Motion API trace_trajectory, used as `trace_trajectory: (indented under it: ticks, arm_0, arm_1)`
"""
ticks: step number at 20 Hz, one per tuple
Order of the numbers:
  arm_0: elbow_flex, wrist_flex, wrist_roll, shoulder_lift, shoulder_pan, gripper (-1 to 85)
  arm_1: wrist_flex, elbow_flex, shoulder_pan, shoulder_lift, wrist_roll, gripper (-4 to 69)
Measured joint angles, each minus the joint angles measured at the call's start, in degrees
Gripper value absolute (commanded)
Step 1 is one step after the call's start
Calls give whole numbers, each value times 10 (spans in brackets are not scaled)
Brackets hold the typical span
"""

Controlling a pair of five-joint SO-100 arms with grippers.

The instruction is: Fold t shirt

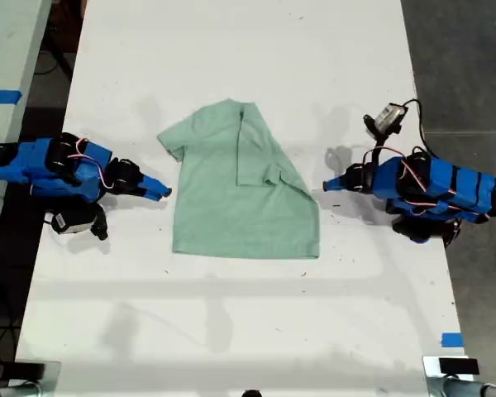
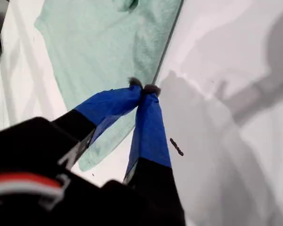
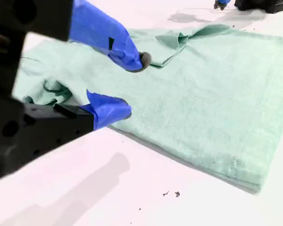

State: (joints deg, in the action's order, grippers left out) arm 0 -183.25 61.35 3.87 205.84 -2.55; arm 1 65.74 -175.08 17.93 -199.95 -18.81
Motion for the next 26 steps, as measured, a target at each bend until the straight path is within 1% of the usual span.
trace_trajectory:
  ticks: [9, 10, 11, 12, 13, 14, 15, 16, 17, 18, 19, 21, 22, 23, 24, 25, 26]
  arm_0:
    - [0, 0, -5, 0, 0, 130]
    - [0, 0, -32, 0, -4, 156]
    - [0, 0, -54, 0, -12, 215]
    - [7, -2, -40, 0, -16, 233]
    - [21, -19, -14, 0, 0, 263]
    - [26, -42, -12, 1, 21, 258]
    - [27, -49, -16, 4, 37, 260]
    - [27, -36, 0, 4, 43, 251]
    - [27, -12, 46, 4, 46, 252]
    - [27, -3, 103, 4, 46, 281]
    - [27, 1, 137, 4, 44, 329]
    - [27, 3, 136, 4, 44, 329]
    - [26, 4, 131, 4, 43, 261]
    - [23, 4, 108, 4, 39, 70]
    - [20, 4, 65, 4, 23, -1]
    - [20, 4, 25, 4, 15, -1]
    - [18, 8, 18, 4, 18, -1]
  arm_1:
    - [0, 0, 0, 0, 0, 12]
    - [0, 0, 0, 0, 0, 12]
    - [0, 0, 0, 0, 0, 12]
    - [0, 0, 0, 0, 0, 12]
    - [0, 0, 0, 0, 0, 12]
    - [0, 0, 0, 0, 0, 12]
    - [0, 0, 0, 0, 0, 12]
    - [0, 0, 0, 0, 0, 12]
    - [0, 0, 0, 0, 0, 12]
    - [0, 0, 0, 0, 0, 12]
    - [0, 0, 0, 0, 0, 12]
    - [0, 0, 0, 0, 0, 12]
    - [0, 0, 0, 0, 0, 12]
    - [0, 0, 0, 0, 0, 12]
    - [0, 0, 0, 0, 0, 12]
    - [0, 0, 0, 0, 0, 12]
    - [0, 0, 0, 0, 0, 12]
